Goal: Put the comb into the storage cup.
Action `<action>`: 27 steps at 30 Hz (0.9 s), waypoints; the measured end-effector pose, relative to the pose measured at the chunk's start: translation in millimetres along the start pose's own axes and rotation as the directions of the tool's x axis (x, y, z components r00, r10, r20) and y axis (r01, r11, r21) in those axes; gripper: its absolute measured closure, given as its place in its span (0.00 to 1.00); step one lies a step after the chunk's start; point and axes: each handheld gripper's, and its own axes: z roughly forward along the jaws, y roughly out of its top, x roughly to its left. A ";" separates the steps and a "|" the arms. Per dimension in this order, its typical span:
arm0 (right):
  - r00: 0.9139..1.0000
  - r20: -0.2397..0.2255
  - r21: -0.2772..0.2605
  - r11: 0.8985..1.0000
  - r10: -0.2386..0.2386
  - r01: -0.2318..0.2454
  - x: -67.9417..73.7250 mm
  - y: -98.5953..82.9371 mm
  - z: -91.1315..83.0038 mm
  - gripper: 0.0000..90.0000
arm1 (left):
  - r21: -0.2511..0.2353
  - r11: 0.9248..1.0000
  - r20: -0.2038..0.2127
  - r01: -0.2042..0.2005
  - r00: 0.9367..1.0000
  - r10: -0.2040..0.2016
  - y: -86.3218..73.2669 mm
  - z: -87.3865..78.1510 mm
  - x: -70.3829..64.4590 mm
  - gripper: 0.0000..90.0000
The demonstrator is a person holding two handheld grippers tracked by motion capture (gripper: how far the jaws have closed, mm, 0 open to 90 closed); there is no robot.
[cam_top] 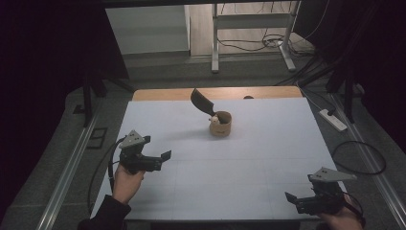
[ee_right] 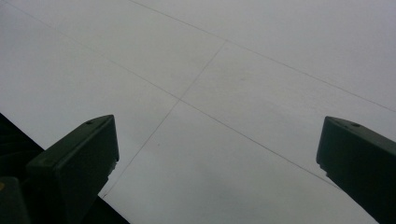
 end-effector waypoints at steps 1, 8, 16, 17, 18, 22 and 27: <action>1.000 0.001 -0.001 1.000 -0.001 0.001 0.0 0.0 0.0 0.00 | 0.002 1.000 -0.001 -0.002 1.000 0.002 -0.9 -1.4 -0.6 0.00; 1.000 0.001 0.000 1.000 -0.001 0.001 0.2 0.0 0.0 0.00 | -0.003 1.000 -0.011 0.004 1.000 -0.004 -8.3 -11.7 -4.2 0.00; 1.000 0.002 0.001 1.000 -0.001 0.001 0.3 0.0 0.1 0.00 | 0.004 1.000 -0.024 0.008 1.000 -0.008 -17.1 -22.9 -5.9 0.00; 1.000 0.003 0.001 1.000 0.000 0.000 0.3 0.1 0.2 0.00 | 0.003 1.000 -0.026 0.010 1.000 -0.010 -18.2 -24.5 -5.7 0.00; 1.000 0.003 0.001 1.000 0.000 0.000 0.3 0.1 0.2 0.00 | 0.002 1.000 -0.028 0.013 1.000 -0.013 -19.2 -26.1 -5.6 0.00; 1.000 0.003 0.001 1.000 0.000 0.000 0.2 0.1 0.2 0.00 | 0.002 1.000 -0.037 0.019 0.999 -0.019 -23.7 -32.1 -5.5 0.00; 1.000 0.004 0.002 1.000 0.000 0.000 0.3 0.1 0.2 0.00 | 0.015 1.000 -0.047 0.021 0.999 -0.020 -30.7 -39.4 -6.4 0.00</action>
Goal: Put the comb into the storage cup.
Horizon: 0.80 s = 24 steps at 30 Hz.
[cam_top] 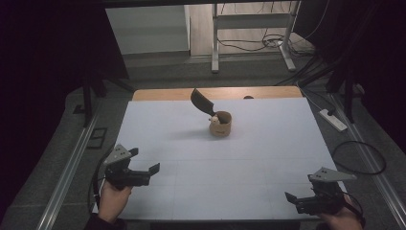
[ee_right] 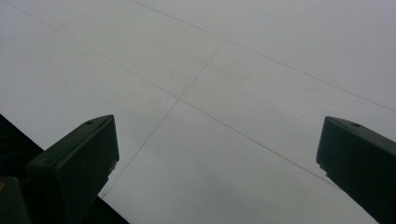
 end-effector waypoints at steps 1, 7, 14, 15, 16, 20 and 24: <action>1.000 0.000 0.000 1.000 0.000 0.000 0.0 0.0 0.0 0.00 | 0.003 1.000 -0.005 -0.001 1.000 0.001 -1.5 -1.4 -0.2 0.00; 1.000 0.002 0.001 1.000 0.000 0.000 0.0 0.1 0.2 0.00 | 0.013 1.000 -0.027 0.006 1.000 -0.006 -10.1 -11.5 -0.3 0.00; 1.000 0.005 0.001 1.000 0.005 -0.005 -0.4 0.1 0.1 0.00 | 0.034 0.999 -0.053 0.016 0.998 -0.014 -19.7 -20.8 -1.5 0.00; 1.000 0.006 0.002 1.000 0.006 -0.006 -0.4 0.1 0.1 0.00 | 0.037 0.999 -0.056 0.018 0.998 -0.016 -21.2 -21.6 -1.9 0.00; 1.000 0.007 0.002 1.000 0.007 -0.007 -0.4 0.1 0.2 0.00 | 0.041 0.999 -0.058 0.020 0.998 -0.017 -22.5 -22.4 -2.1 0.00; 1.000 0.007 0.002 1.000 0.006 -0.006 -0.5 0.1 0.2 0.00 | 0.049 0.998 -0.060 0.030 0.998 -0.027 -27.6 -25.0 -2.8 0.00; 1.000 0.008 0.003 1.000 0.007 -0.007 -0.5 0.2 0.2 0.00 | 0.058 0.997 -0.062 0.045 0.997 -0.042 -32.9 -27.4 -1.8 0.00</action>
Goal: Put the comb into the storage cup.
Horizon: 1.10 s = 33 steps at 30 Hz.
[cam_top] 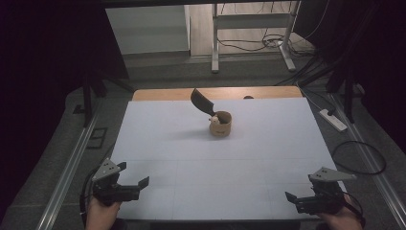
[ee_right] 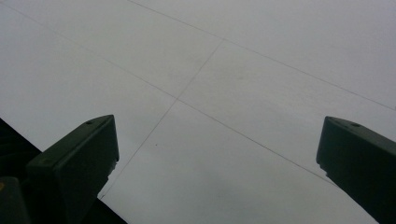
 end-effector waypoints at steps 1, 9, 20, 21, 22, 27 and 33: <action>1.000 0.000 0.000 1.000 0.000 0.000 0.0 0.0 0.0 0.00 | 0.003 1.000 -0.003 0.002 1.000 -0.002 -1.3 -0.6 0.1 0.00; 1.000 0.002 0.001 1.000 0.002 -0.002 -0.2 0.0 0.1 0.00 | 0.019 1.000 -0.042 0.005 0.999 -0.005 -10.2 -8.2 -1.9 0.00; 1.000 0.006 0.000 1.000 0.006 -0.006 -0.2 0.1 0.1 0.00 | 0.056 0.998 -0.095 -0.002 0.995 0.007 -15.2 -13.9 -4.7 0.00; 1.000 0.006 0.001 1.000 0.006 -0.006 -0.2 0.1 0.0 0.00 | 0.062 0.998 -0.098 -0.004 0.995 0.010 -15.2 -13.8 -5.1 0.00; 1.000 0.007 0.000 1.000 0.006 -0.006 -0.2 0.1 0.0 0.00 | 0.067 0.998 -0.103 -0.006 0.995 0.013 -15.1 -13.5 -5.6 0.00; 1.000 0.007 0.000 1.000 0.006 -0.006 0.0 0.1 0.0 0.00 | 0.096 0.995 -0.111 -0.016 0.993 0.026 -14.7 -11.4 -7.1 0.00; 1.000 0.008 0.004 1.000 0.002 -0.002 -0.2 0.3 0.6 0.00 | 0.110 0.994 -0.106 -0.009 0.994 0.021 -13.9 -9.6 -6.2 0.01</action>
